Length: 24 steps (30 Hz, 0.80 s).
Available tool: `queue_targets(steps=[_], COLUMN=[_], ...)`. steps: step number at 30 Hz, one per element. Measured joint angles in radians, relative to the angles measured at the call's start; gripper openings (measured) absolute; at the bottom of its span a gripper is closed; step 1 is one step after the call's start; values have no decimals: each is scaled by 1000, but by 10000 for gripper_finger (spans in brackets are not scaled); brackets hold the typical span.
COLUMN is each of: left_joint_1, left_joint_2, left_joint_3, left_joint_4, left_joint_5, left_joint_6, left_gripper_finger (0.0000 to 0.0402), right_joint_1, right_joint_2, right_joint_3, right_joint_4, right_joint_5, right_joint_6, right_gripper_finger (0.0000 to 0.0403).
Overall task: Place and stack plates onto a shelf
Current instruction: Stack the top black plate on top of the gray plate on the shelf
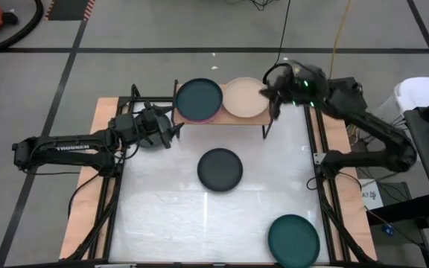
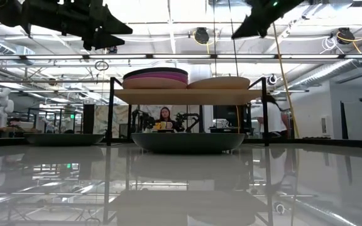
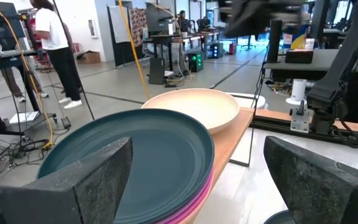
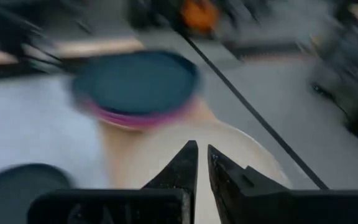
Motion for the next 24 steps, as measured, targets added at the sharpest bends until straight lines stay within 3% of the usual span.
queue_targets(steps=[6, 11, 15, 18, 24], left_joint_1=[0, 0, 0, 0, 0], left_joint_2=[0, 0, -1, 0, 0], left_joint_3=[0, 0, 0, 0, 0], left_joint_4=[0, 2, 24, 23, 61], left_joint_5=[0, 0, 0, 0, 0], left_joint_6=[0, -2, -55, -117, -247], left_gripper_finger=[363, 363, 363, 363, 363], right_joint_1=[87, 173, 236, 254, 257], right_joint_2=[-219, -341, -369, -372, -372], right_joint_3=[-327, -616, -822, -895, -916], right_joint_4=[354, 655, 899, 1009, 1023], right_joint_5=[-160, -164, -161, -160, -160], right_joint_6=[75, 231, 244, 241, 250], right_gripper_finger=[20, 20, 20, 20, 20])
